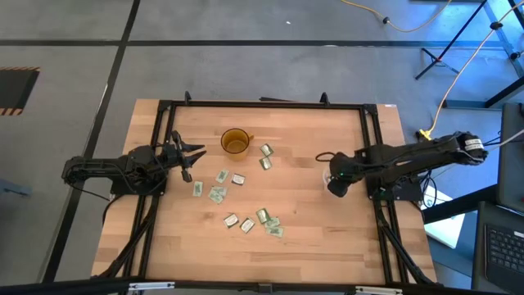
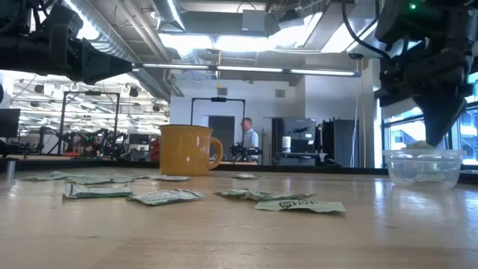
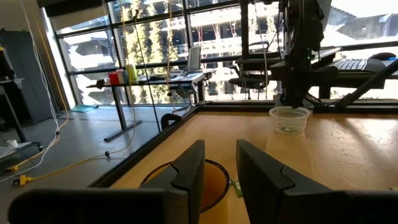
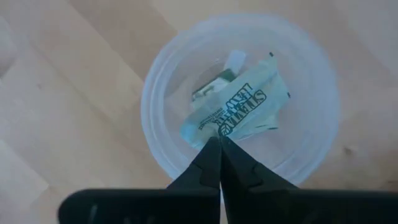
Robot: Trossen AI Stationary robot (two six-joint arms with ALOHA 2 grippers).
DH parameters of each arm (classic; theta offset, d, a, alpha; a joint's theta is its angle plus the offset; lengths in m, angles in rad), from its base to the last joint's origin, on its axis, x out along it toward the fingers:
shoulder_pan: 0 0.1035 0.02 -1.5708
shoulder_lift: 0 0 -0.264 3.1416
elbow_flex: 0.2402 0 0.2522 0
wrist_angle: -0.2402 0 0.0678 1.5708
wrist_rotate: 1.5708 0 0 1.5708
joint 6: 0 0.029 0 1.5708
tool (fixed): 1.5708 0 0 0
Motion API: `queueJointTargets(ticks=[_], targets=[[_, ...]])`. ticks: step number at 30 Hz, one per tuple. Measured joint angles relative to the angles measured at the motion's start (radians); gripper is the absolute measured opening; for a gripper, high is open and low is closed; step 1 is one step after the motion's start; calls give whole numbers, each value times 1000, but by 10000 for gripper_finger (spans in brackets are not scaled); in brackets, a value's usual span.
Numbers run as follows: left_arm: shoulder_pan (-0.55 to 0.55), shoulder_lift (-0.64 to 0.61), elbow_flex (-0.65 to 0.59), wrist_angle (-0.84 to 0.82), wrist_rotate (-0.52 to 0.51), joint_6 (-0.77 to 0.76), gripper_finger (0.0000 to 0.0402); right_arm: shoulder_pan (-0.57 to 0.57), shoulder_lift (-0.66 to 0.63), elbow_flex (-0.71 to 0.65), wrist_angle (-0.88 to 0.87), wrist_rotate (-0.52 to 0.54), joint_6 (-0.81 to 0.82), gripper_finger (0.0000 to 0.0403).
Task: Pick and place items into bin
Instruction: Put the stevia packet into the transparent bin
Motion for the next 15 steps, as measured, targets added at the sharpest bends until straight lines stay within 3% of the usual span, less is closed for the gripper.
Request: queueJointTargets(ticks=[7,15], targets=[[0,0,0,0,0,0,86,9,0,-50,40,-9,1,0],[0,0,0,0,0,0,86,9,0,-17,49,-9,-11,11]])
